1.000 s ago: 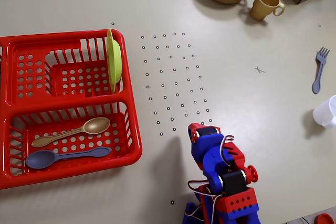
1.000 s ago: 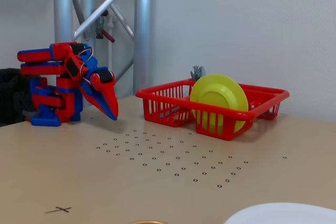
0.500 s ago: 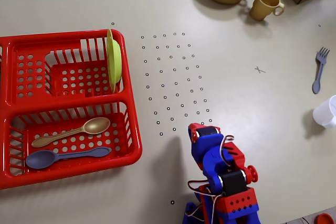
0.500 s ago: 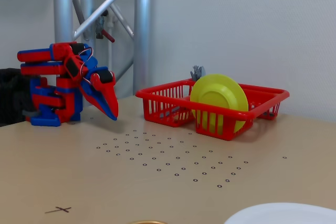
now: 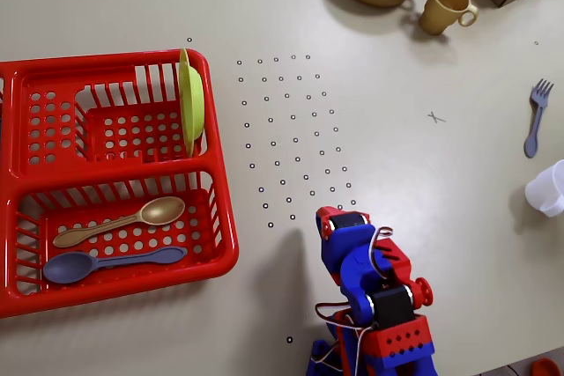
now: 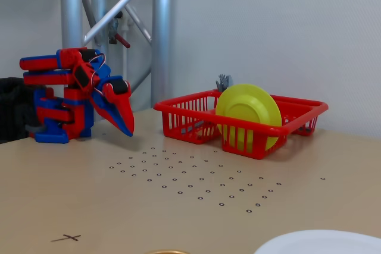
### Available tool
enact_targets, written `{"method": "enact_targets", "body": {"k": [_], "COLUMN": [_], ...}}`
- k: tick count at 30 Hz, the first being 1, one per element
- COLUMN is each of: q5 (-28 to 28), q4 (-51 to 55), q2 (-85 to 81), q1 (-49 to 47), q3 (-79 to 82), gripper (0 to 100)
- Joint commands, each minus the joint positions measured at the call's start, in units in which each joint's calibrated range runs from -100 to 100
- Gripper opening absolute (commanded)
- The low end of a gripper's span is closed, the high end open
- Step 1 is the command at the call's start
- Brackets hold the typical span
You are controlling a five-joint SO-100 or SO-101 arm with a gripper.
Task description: Grasp the plate, place it on the cross drawn on the table.
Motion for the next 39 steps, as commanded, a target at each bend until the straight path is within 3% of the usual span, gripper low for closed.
{"method": "enact_targets", "body": {"k": [1, 16, 20, 30, 33, 39], "q5": [0.44, 0.24, 2.64, 7.86, 10.70, 22.42], "q4": [-1.25, -1.25, -1.25, -1.34, -1.25, 2.53], "q2": [-0.43, -0.43, -0.51, 7.43, 16.90, 37.27], "q1": [-0.25, 0.26, -1.68, -6.35, -6.92, -7.79], "q3": [1.08, 1.08, 1.08, -4.54, -13.33, -38.17], "gripper": [0, 1, 0, 17, 20, 23]}}
